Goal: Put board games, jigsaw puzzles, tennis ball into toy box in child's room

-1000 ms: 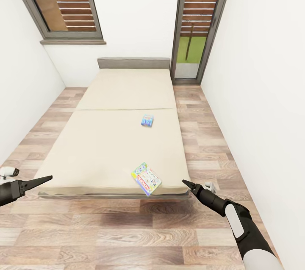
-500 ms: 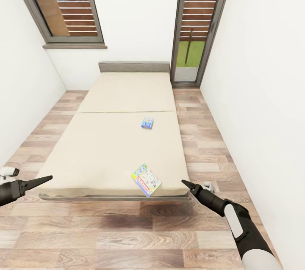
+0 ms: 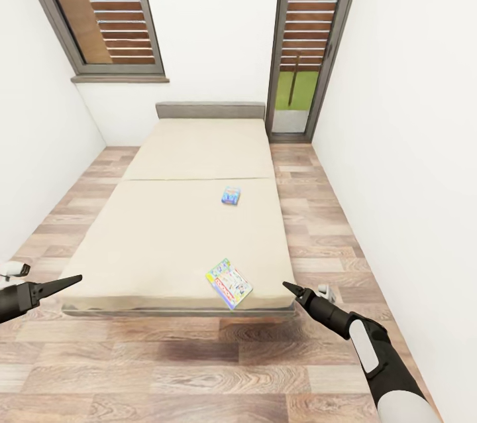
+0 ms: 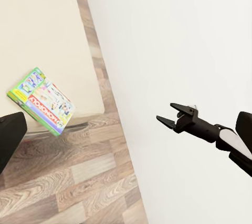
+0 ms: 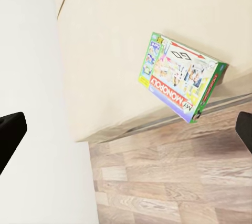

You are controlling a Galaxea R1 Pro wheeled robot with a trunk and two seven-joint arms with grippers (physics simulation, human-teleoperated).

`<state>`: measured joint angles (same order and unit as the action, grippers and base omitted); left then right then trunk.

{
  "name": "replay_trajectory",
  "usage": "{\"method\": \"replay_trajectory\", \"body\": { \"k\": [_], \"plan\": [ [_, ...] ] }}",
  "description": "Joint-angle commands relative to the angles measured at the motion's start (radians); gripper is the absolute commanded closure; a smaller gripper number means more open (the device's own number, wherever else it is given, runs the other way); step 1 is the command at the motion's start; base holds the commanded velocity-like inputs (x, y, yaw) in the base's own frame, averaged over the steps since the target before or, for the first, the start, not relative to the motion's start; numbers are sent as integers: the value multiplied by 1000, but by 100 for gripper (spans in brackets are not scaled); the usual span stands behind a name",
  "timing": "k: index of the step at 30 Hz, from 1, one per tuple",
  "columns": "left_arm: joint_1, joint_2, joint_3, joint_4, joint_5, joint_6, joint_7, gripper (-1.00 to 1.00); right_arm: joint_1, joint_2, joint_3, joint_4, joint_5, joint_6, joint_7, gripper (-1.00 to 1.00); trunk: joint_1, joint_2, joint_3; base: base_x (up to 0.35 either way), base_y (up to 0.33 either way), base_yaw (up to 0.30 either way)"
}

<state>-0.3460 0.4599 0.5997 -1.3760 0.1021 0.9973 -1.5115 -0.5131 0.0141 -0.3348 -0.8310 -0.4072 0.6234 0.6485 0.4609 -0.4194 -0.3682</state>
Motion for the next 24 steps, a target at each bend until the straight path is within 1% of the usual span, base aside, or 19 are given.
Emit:
{"method": "replay_trajectory", "body": {
  "k": [1, 24],
  "plan": [
    [-1, 0, 0, 0, -1, 11, -4, -100, -1, 1, -4, 0, -2, 7, 2, -100, 1, -2, 0, -2, 0, 0],
    [-1, 0, 0, 0, 0, 11, -4, -100, -1, 1, -3, 0, -2, 6, 2, -100, 1, -2, 38, 0, 0, 0]
  ]
}}
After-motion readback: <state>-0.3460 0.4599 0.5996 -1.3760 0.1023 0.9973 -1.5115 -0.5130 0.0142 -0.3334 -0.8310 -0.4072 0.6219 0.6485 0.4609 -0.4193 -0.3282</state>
